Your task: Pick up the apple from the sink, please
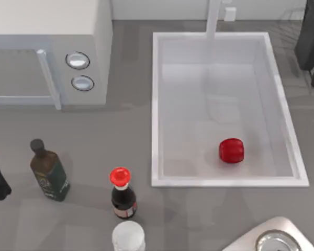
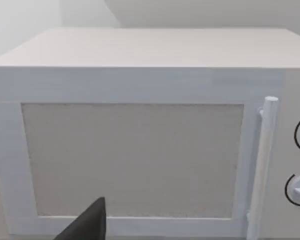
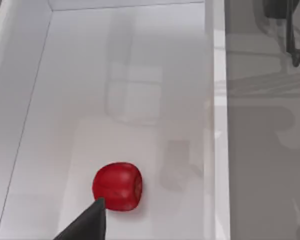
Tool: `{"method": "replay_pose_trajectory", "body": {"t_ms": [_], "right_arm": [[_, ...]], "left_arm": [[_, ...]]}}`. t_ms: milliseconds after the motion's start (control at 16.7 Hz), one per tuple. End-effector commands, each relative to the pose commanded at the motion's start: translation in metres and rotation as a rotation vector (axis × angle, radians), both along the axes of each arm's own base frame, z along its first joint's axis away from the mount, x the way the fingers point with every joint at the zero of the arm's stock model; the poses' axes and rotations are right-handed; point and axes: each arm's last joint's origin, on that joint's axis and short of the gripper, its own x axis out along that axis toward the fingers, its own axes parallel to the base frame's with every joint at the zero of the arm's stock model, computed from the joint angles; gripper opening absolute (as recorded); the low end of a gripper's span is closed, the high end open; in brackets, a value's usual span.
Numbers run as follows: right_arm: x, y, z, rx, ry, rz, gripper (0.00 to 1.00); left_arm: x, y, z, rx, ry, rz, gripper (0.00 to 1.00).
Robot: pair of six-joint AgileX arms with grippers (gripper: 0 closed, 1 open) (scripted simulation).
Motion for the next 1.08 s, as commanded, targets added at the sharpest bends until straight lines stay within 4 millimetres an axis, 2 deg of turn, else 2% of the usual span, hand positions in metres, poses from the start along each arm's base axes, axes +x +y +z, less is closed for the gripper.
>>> {"method": "replay_pose_trajectory", "body": {"t_ms": [120,240,420,540,660,840,1080], "right_arm": [[0.038,0.019,0.002,-0.005,0.164,0.011,1.00],[0.077,0.041,-0.006,-0.022,0.323,0.017,1.00],[0.127,0.076,-0.034,-0.063,0.538,0.017,1.00],[0.152,0.097,-0.059,-0.095,0.657,0.012,1.00],[0.168,0.114,-0.083,-0.126,0.751,0.006,1.00],[0.181,0.131,-0.107,-0.158,0.837,-0.002,1.00],[0.184,0.135,-0.113,-0.167,0.858,-0.005,1.00]], "left_arm": [[0.000,0.000,0.000,0.000,0.000,0.000,1.00],[0.000,0.000,0.000,0.000,0.000,0.000,1.00],[0.000,0.000,0.000,0.000,0.000,0.000,1.00],[0.000,0.000,0.000,0.000,0.000,0.000,1.00],[0.000,0.000,0.000,0.000,0.000,0.000,1.00],[0.000,0.000,0.000,0.000,0.000,0.000,1.00],[0.000,0.000,0.000,0.000,0.000,0.000,1.00]]}}
